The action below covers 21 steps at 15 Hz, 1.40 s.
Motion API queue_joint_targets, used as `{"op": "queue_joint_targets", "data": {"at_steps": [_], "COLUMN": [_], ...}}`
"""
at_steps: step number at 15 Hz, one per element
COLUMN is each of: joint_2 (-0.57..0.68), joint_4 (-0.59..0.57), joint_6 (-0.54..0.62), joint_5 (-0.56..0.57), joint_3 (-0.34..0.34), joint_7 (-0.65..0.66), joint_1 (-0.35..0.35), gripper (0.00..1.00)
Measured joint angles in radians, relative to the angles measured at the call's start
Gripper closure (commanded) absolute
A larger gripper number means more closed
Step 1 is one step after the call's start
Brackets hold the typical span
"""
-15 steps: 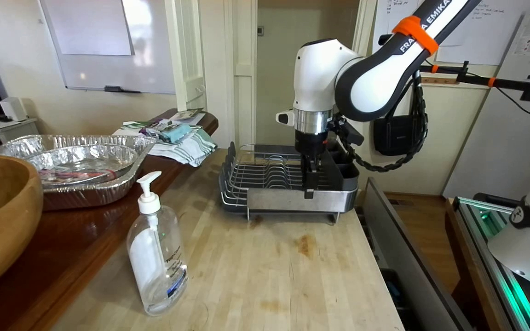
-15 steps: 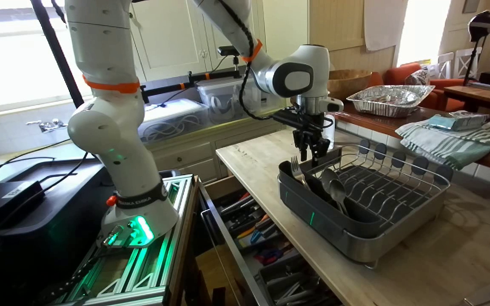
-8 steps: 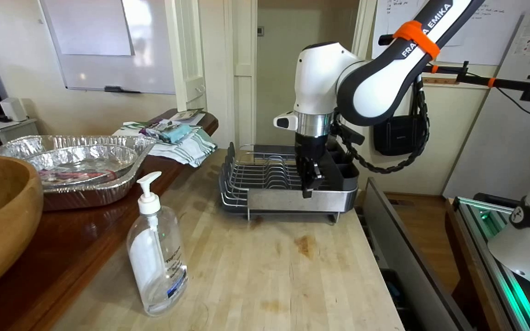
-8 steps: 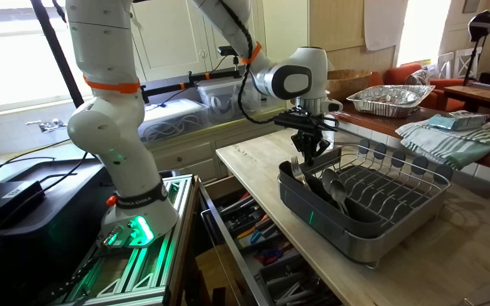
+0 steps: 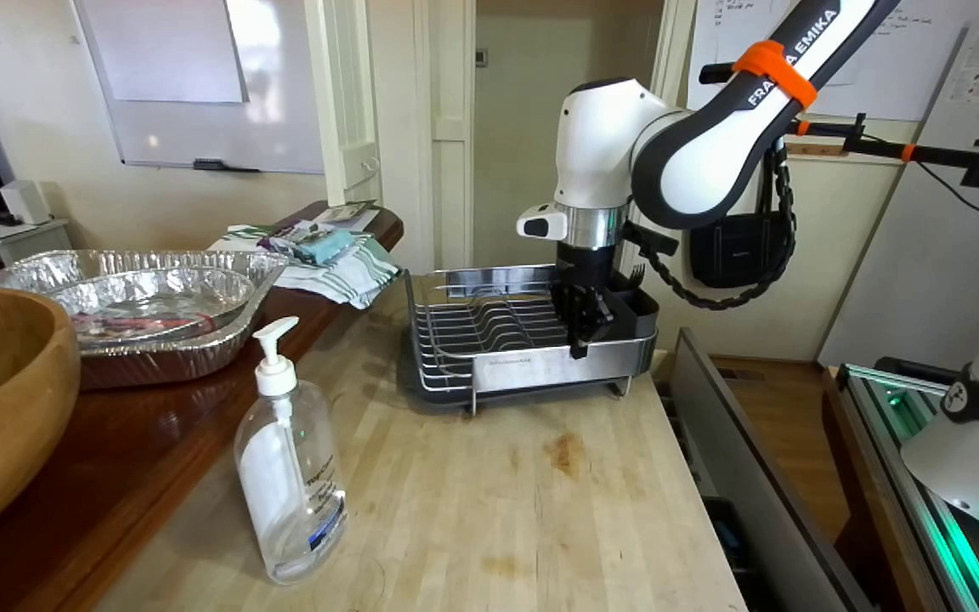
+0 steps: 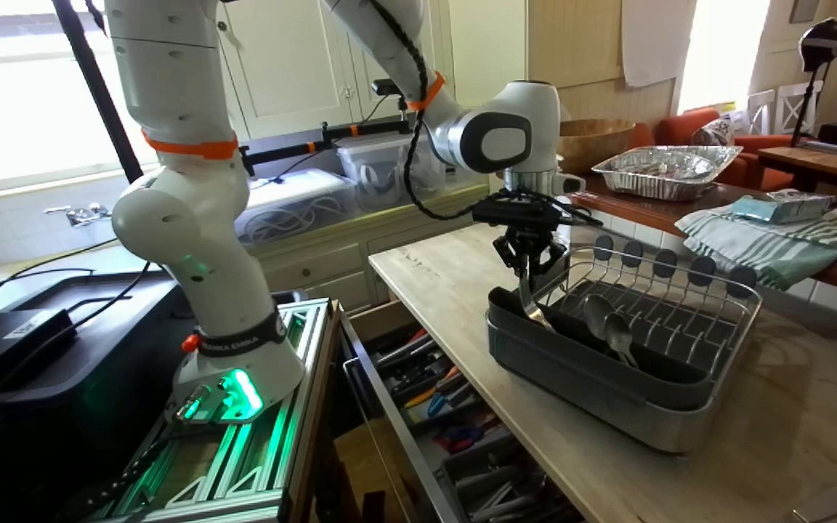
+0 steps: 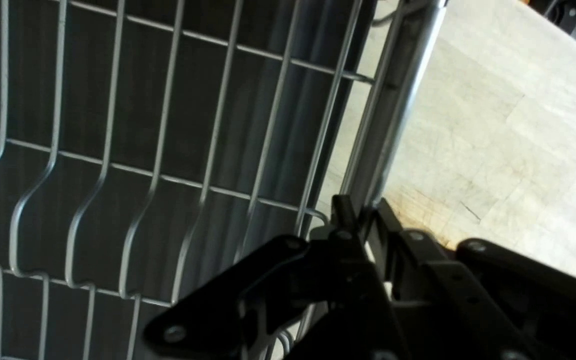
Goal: Rotate the dishrack.
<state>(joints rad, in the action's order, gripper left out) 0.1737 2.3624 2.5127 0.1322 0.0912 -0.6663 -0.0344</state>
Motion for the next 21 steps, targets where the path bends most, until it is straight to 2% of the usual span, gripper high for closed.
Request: {"op": "queue_joint_targets", "data": {"at_steps": [6,11,21], "joint_2": [-0.037,-0.044,-0.038], "joint_4": [0.052,0.062,0.060], "joint_6": [0.000,0.000,0.000], "joint_5": [0.055,0.121,0.313], "joint_3": [-0.010,-0.024,-0.026], "joint_7": [-0.174,-0.265,-0.307], "joint_1": [0.028,0.031,0.024], "gripper": [0.97,0.97,0.97]}}
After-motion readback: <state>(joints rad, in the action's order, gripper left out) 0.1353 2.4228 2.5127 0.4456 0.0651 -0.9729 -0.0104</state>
